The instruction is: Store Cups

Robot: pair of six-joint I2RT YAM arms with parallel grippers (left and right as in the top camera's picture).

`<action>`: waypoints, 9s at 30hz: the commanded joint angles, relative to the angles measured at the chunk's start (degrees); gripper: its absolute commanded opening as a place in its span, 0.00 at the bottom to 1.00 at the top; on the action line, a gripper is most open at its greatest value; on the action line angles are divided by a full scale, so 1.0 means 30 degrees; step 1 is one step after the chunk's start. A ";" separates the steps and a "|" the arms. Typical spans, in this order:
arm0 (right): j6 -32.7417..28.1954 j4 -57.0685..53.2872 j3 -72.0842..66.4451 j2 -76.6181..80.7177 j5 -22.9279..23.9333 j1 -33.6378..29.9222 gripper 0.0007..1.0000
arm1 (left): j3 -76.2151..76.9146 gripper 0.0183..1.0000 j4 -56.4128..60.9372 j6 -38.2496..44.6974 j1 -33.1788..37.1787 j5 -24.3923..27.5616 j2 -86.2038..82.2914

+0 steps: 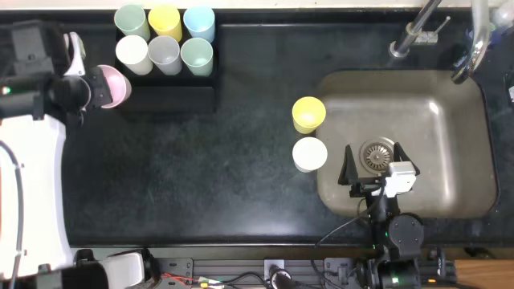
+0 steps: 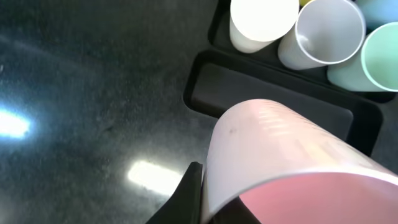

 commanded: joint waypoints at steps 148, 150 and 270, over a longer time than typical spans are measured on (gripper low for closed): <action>-0.0058 0.0117 -0.0255 -0.0197 0.0000 0.0087 1.00 | 1.0907 0.75 -0.2157 -1.1089 -1.8564 -0.2521 1.4229; -0.0058 0.0117 -0.0255 -0.0197 0.0000 0.0087 1.00 | 1.0907 0.75 -0.1967 -1.1038 -1.8374 -0.2098 1.4586; -0.0058 0.0117 -0.0255 -0.0197 0.0000 0.0087 1.00 | 0.5923 0.02 -0.5311 -2.9674 -0.5413 -0.3147 0.9136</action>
